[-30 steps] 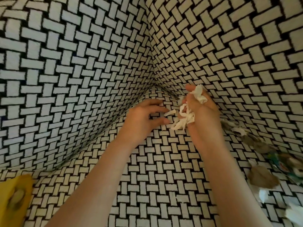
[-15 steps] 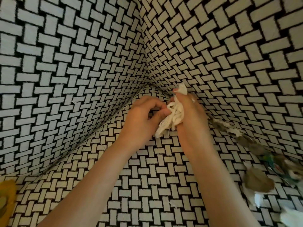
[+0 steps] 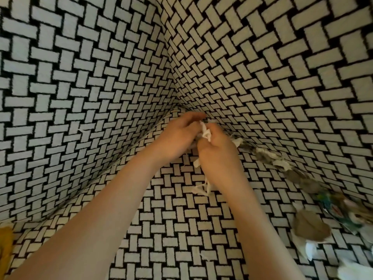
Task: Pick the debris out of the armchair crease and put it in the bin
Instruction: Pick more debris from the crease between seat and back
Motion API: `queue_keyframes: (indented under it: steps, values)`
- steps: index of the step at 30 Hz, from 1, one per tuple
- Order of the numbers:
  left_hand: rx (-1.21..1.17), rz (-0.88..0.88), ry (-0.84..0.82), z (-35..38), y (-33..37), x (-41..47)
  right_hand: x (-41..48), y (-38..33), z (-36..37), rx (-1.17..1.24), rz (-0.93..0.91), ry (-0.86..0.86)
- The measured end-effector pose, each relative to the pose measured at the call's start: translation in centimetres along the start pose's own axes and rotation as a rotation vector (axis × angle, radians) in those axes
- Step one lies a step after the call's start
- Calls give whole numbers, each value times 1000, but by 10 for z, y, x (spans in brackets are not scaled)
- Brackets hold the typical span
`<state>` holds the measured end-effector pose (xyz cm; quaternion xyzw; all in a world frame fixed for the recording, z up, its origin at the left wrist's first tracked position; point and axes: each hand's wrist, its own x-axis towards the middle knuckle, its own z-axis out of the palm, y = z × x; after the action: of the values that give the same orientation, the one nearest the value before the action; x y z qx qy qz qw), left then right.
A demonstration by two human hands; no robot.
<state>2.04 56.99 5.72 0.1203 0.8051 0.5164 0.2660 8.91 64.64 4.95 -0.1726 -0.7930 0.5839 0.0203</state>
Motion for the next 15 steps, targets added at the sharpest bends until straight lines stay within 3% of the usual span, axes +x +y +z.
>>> queue_keyframes:
  steps: [4, 10, 13, 15]
  values:
    - [-25, -213, 59, 9, 10, 20, -1, -3, -2, 41, -18, 105]
    - [119, -255, 64, 12, 21, 29, -1, -7, -2, 335, 81, 222]
    - [396, -330, 73, 15, 27, 36, -3, -8, -7, 406, 45, 323]
    - [591, -308, 197, 22, 24, 34, -3, -7, -16, 347, -28, 425]
